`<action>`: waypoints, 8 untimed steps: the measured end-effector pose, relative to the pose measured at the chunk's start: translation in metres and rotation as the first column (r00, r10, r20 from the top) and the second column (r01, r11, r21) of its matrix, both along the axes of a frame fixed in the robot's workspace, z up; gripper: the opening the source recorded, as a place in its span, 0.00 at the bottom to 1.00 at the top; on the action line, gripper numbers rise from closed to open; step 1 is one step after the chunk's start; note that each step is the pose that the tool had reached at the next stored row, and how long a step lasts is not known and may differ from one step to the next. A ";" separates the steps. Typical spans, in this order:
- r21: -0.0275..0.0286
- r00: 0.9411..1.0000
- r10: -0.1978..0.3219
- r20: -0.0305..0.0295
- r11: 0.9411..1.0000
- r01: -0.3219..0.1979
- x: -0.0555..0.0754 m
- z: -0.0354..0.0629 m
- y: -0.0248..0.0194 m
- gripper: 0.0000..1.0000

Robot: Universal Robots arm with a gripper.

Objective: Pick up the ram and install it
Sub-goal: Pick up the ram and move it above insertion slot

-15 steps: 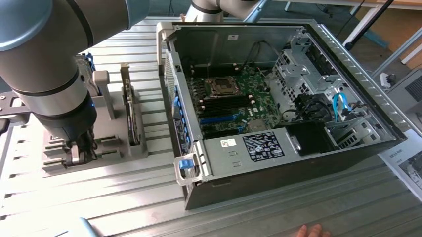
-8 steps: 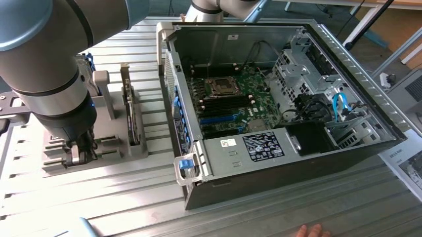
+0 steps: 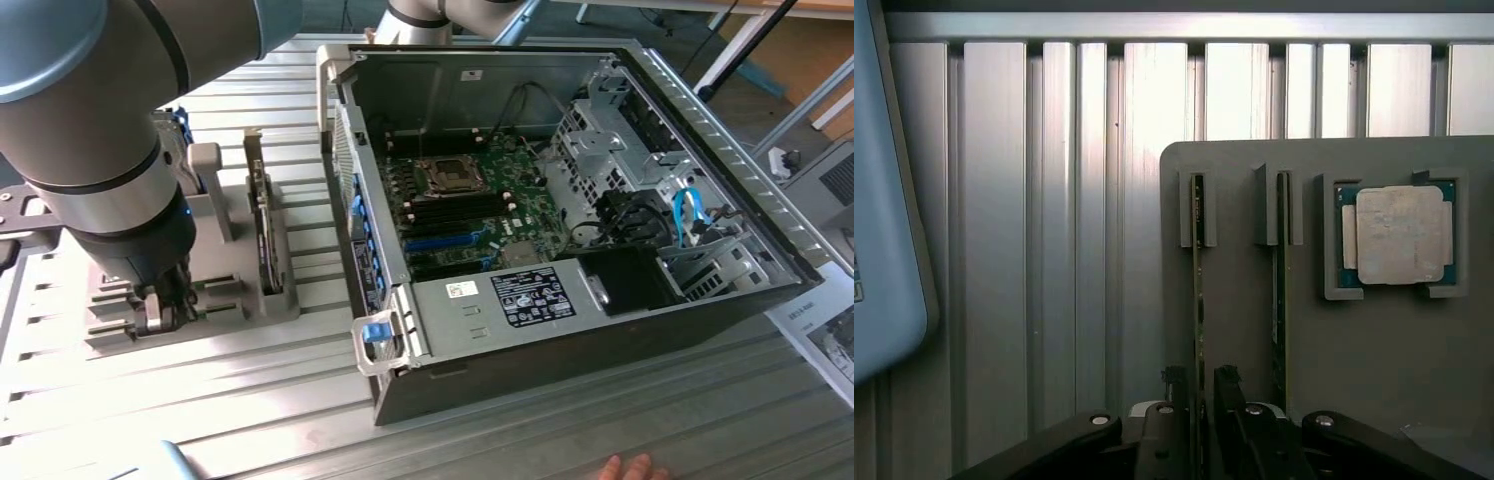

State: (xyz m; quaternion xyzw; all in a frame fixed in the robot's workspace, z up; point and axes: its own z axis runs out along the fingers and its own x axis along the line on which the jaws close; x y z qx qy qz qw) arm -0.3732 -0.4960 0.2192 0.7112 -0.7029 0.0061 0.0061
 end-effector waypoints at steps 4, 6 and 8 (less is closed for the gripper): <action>0.000 1.000 0.000 0.000 1.000 0.000 0.000 0.0000 0.0000 0.21; 0.000 1.000 0.000 0.000 1.000 0.000 0.000 -0.0004 0.0000 0.21; 0.000 1.000 0.000 0.000 1.000 0.000 0.000 -0.0013 0.0000 0.21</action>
